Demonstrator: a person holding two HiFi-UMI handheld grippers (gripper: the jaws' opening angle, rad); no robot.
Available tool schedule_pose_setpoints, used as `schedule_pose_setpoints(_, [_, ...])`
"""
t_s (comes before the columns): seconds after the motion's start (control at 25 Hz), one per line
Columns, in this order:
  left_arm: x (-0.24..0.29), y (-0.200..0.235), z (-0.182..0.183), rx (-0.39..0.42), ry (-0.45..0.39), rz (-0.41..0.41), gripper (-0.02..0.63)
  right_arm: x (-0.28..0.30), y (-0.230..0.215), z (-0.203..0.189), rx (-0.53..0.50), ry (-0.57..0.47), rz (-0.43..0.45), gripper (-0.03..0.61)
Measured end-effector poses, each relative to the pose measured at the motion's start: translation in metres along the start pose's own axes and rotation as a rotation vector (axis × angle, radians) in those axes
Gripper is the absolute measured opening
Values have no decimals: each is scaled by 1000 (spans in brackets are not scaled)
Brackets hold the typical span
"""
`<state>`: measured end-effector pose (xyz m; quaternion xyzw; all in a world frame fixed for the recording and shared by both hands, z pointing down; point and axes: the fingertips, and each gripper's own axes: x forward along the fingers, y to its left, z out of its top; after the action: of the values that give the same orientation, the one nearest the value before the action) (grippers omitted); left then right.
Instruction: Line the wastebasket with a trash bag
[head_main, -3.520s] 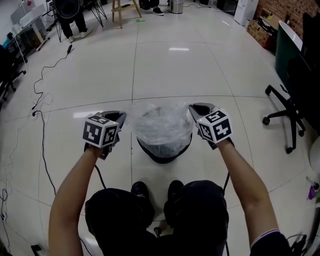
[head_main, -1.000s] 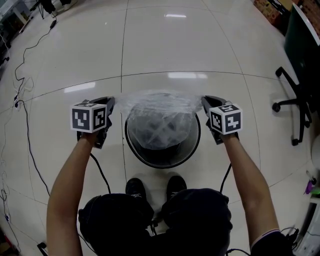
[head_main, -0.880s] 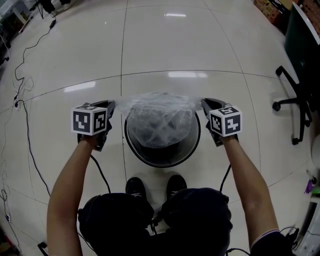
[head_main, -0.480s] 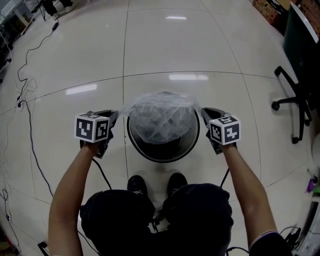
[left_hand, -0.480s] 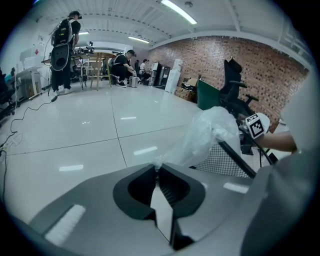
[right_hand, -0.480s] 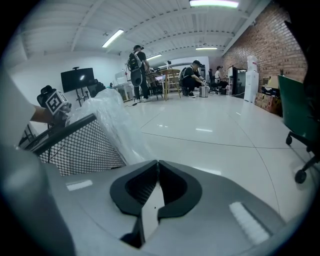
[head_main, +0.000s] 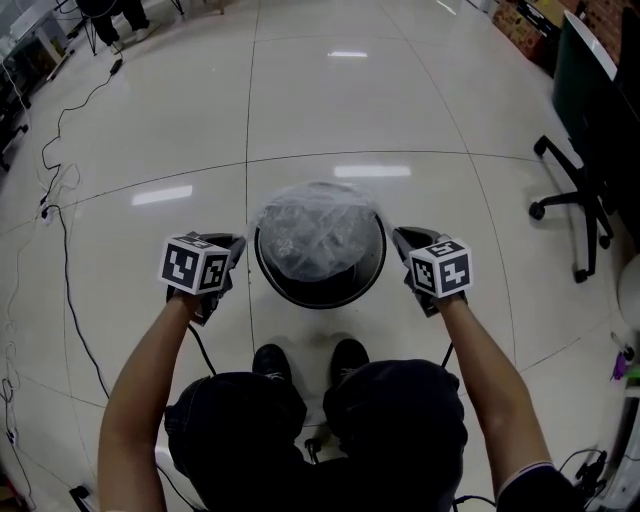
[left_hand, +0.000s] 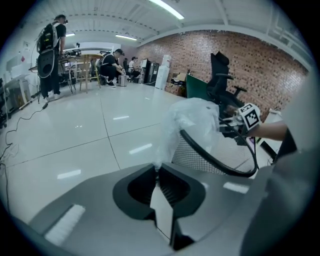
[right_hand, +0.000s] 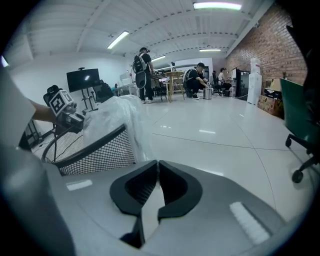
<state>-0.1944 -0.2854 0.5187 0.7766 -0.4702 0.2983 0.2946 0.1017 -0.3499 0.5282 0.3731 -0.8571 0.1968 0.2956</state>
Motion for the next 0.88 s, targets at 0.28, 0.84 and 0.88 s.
schedule_pose_setpoints(0.28, [-14, -24, 6, 72, -12, -18, 74, -23, 4, 9, 28, -55, 6, 66])
schedule_pose_setpoints(0.84, [-52, -39, 25, 100, -69, 31, 143, -77, -1, 19, 51, -116, 11, 134])
schedule_pose_setpoints(0.88, [-54, -42, 28, 104, -76, 30, 143, -80, 0, 19, 51, -119, 11, 140])
